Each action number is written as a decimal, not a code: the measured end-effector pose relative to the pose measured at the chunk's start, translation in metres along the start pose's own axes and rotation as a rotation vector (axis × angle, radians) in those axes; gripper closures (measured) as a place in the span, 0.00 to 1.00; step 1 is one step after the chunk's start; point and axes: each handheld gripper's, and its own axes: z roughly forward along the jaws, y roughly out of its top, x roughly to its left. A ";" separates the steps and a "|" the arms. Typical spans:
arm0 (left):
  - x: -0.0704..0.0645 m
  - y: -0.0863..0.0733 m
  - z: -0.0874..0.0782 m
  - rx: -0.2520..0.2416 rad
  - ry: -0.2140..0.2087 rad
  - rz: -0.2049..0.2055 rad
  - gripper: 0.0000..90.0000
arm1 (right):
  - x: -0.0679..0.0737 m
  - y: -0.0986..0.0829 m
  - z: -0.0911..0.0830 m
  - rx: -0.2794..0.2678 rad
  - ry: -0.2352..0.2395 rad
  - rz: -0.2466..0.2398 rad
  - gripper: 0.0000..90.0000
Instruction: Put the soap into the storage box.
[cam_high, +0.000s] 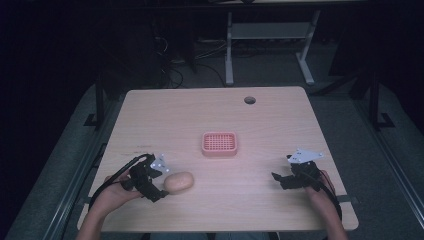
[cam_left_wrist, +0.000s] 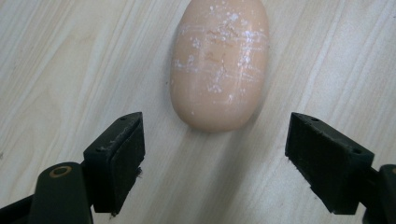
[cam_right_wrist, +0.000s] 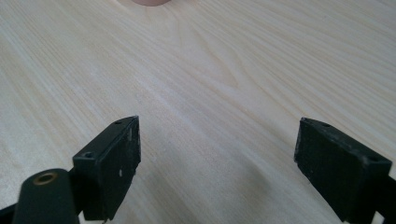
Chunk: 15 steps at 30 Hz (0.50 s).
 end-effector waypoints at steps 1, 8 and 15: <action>0.001 0.002 0.000 0.008 -0.004 0.011 0.22 | 0.000 0.000 0.000 -0.001 0.000 0.000 0.15; 0.001 0.011 0.004 0.008 -0.010 0.017 0.22 | 0.001 0.000 0.000 -0.006 0.004 0.012 0.15; 0.000 0.020 0.008 0.018 -0.015 0.040 0.22 | 0.001 0.000 0.000 -0.008 0.006 0.011 0.15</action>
